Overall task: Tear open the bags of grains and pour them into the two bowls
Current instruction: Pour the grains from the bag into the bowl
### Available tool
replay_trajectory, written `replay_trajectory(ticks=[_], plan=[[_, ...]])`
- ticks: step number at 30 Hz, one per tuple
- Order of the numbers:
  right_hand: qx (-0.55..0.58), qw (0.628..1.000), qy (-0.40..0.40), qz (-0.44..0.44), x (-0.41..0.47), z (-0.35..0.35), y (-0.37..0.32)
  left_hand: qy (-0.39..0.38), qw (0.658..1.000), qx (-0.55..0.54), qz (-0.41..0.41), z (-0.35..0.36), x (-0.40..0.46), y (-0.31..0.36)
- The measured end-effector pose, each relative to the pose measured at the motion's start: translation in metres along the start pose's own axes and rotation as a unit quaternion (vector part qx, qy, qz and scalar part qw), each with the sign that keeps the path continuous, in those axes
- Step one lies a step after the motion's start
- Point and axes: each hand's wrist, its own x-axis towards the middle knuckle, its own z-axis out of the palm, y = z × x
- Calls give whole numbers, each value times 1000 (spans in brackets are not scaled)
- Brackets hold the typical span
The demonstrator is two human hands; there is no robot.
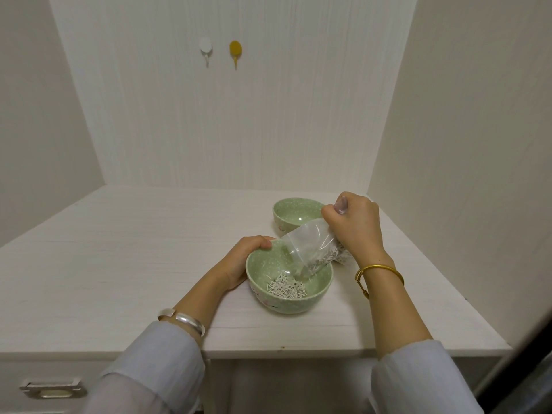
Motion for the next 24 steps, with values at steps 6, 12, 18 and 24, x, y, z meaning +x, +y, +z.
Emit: replay_trajectory(ticks=[6, 12, 18, 24], plan=[[2, 1000, -5, 5, -1, -2, -2, 3, 1000, 3, 3, 0, 0, 0], [4, 1000, -8, 9, -2, -3, -5, 3, 1000, 9, 5, -1, 0, -1], [-10, 1000, -3, 2, 0, -3, -4, 4, 1000, 10, 5, 0, 1, -1], [-31, 999, 6, -22, 3, -3, -1, 11, 1000, 14, 5, 0, 1, 0]])
